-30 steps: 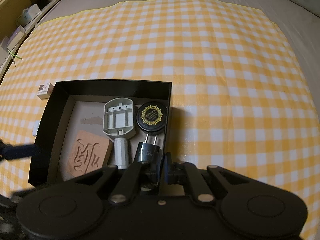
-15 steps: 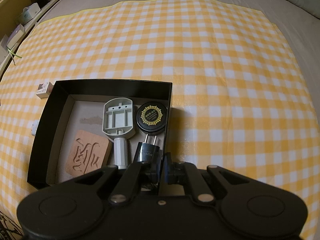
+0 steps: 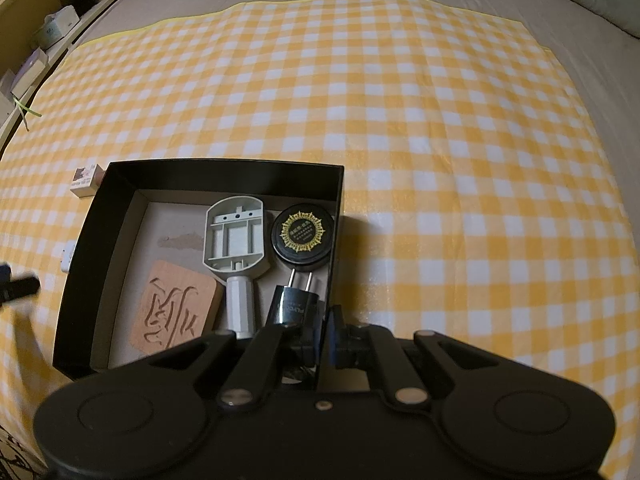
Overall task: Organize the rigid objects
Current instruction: 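Move the left tool back and grasp the light wooden stick, then carry the wooden stick with the left tool into the box and release, then move the left tool to the nail-polish box and grasp it, then carry the nail-polish box with the left tool into the black box and release, then move the left tool to the white charger and grasp it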
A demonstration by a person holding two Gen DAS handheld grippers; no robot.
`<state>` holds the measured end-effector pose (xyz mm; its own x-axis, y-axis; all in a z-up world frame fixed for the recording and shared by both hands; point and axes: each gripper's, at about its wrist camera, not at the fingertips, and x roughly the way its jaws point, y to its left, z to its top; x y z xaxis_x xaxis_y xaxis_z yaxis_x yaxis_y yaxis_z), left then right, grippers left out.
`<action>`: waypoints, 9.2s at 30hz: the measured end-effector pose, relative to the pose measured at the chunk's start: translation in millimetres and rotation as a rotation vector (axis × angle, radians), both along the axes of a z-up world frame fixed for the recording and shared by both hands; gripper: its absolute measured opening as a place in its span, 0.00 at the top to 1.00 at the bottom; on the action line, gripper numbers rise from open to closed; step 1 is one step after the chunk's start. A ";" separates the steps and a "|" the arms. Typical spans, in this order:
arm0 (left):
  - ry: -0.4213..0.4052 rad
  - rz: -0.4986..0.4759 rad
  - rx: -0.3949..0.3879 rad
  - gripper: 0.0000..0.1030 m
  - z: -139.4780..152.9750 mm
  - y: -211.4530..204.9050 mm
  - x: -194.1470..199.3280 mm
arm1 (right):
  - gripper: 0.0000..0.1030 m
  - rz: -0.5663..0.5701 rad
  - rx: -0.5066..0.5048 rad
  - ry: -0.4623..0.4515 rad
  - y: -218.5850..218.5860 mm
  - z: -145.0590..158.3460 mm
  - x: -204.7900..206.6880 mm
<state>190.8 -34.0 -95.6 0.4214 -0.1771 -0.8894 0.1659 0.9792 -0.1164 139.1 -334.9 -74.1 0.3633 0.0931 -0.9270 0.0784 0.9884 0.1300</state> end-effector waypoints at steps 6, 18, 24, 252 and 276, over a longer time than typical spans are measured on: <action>0.094 -0.096 -0.004 0.00 -25.5 -8.4 -25.0 | 0.95 0.003 -0.008 0.001 -1.8 -1.8 1.5; 0.008 -0.258 0.188 0.00 -42.4 -29.5 -51.3 | 0.95 0.004 -0.019 0.004 -10.7 -8.2 6.2; -0.017 -0.183 0.220 0.08 -40.5 -12.7 -37.3 | 0.95 0.001 -0.022 0.006 -8.8 -8.2 7.2; -0.129 -0.365 -0.135 0.26 16.5 -153.4 23.7 | 0.94 0.043 -0.116 0.049 3.4 -37.2 33.6; -0.118 -0.298 -0.116 0.00 30.7 -126.7 19.3 | 0.94 0.037 -0.113 0.051 3.2 -37.9 34.4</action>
<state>210.1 -160.7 -64.9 0.4344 -0.4052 -0.8044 0.4617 0.8670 -0.1874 173.4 -331.6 -111.9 0.3134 -0.0003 -0.9496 0.0452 0.9989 0.0146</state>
